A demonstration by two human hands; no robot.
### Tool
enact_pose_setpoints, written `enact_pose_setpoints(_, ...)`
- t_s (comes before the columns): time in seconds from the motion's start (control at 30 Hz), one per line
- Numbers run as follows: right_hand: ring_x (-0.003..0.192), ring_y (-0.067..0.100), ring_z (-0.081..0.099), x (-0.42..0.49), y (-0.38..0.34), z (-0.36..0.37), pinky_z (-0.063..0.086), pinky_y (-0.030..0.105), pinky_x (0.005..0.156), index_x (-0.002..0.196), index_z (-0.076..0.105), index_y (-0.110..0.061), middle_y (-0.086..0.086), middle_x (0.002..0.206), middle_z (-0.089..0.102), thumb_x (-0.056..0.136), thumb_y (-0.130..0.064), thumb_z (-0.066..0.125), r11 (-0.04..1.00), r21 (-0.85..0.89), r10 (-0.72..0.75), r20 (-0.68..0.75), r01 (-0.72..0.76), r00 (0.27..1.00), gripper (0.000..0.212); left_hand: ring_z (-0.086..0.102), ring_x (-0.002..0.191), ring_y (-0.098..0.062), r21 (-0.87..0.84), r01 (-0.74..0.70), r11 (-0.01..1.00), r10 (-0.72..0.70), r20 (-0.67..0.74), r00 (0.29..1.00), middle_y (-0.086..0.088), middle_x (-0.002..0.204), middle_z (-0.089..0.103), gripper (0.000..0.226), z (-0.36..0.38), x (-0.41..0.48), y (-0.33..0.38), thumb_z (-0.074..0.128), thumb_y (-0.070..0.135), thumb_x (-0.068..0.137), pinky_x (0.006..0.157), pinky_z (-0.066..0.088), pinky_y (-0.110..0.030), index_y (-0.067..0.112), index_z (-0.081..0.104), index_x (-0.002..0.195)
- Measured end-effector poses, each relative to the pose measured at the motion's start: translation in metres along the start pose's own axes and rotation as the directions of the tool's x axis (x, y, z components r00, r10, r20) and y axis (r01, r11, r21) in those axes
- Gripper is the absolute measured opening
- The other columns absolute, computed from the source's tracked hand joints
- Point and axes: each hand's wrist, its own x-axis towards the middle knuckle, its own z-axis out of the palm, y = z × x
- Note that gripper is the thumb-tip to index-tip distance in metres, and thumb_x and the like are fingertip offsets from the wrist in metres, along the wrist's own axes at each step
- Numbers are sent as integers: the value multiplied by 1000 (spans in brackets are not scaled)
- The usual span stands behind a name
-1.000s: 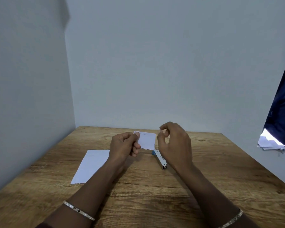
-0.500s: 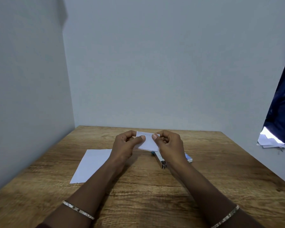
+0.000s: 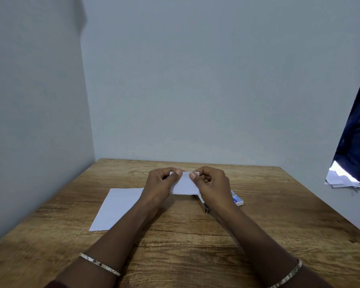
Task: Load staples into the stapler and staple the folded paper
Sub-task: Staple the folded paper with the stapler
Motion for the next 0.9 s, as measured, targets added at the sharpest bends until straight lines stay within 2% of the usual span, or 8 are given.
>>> enact_pose_setpoints(0.13,70,7,62,0,0,0,43,25,63,84,77,-16,-3,74,72,91,-23,73,1000,-18,-3,-1,3,1000,11,50,40,5,15,8,1000,-8,-25,1000,15,50,61,26,1,1,-1,62,23,99,40,36,-9,12,79,83)
enact_pose_setpoints(0.23,65,-1,60,0,-2,-1,43,19,63,82,78,-17,-8,70,70,89,-24,75,999,-28,-38,-39,37,998,10,53,51,3,73,17,997,-6,-141,990,16,63,63,24,0,4,0,61,37,98,49,41,-14,19,77,99)
enact_pose_setpoints(0.33,69,-1,64,-3,-5,-4,43,16,62,82,80,-20,-11,72,73,86,-26,77,969,-173,-200,-127,177,971,8,53,67,-8,270,3,963,90,-330,940,3,80,65,28,-7,8,-4,54,44,99,61,44,-29,22,71,104)
enact_pose_setpoints(0.43,74,6,63,-9,-9,-5,47,25,64,79,78,-21,-10,75,72,84,-25,77,850,-387,-437,-138,358,889,6,56,68,-6,428,-40,903,227,-395,890,-3,82,70,23,-14,9,-6,54,35,101,61,43,-27,21,71,94)
enact_pose_setpoints(0.57,75,17,59,-18,-13,2,44,31,66,75,75,-21,-7,72,70,82,-29,79,619,-591,-593,81,517,801,11,55,57,-1,540,-65,839,311,-378,872,6,64,64,22,-16,7,-5,55,31,100,54,36,-22,25,71,86)
enact_pose_setpoints(0.73,86,24,62,-30,-14,18,48,38,76,89,80,-16,1,84,72,91,-25,67,365,-659,-551,416,658,723,16,54,55,-3,601,-94,794,363,-344,866,11,59,58,22,-16,3,0,54,27,101,53,34,-24,21,71,88)
enact_pose_setpoints(0.8,94,25,59,-34,-14,24,46,37,78,99,78,-12,5,95,70,97,-26,58,375,-630,-476,499,680,724,25,55,59,-3,615,-98,782,373,-336,865,12,62,59,23,-17,2,1,54,26,101,54,36,-24,19,72,90)
enact_pose_setpoints(0.9,101,22,58,-39,-14,29,39,30,74,108,75,-9,7,107,65,102,-32,51,468,-580,-386,544,667,745,33,57,63,-4,607,-104,788,369,-330,869,11,66,62,23,-17,1,1,54,27,101,57,39,-25,19,72,91)
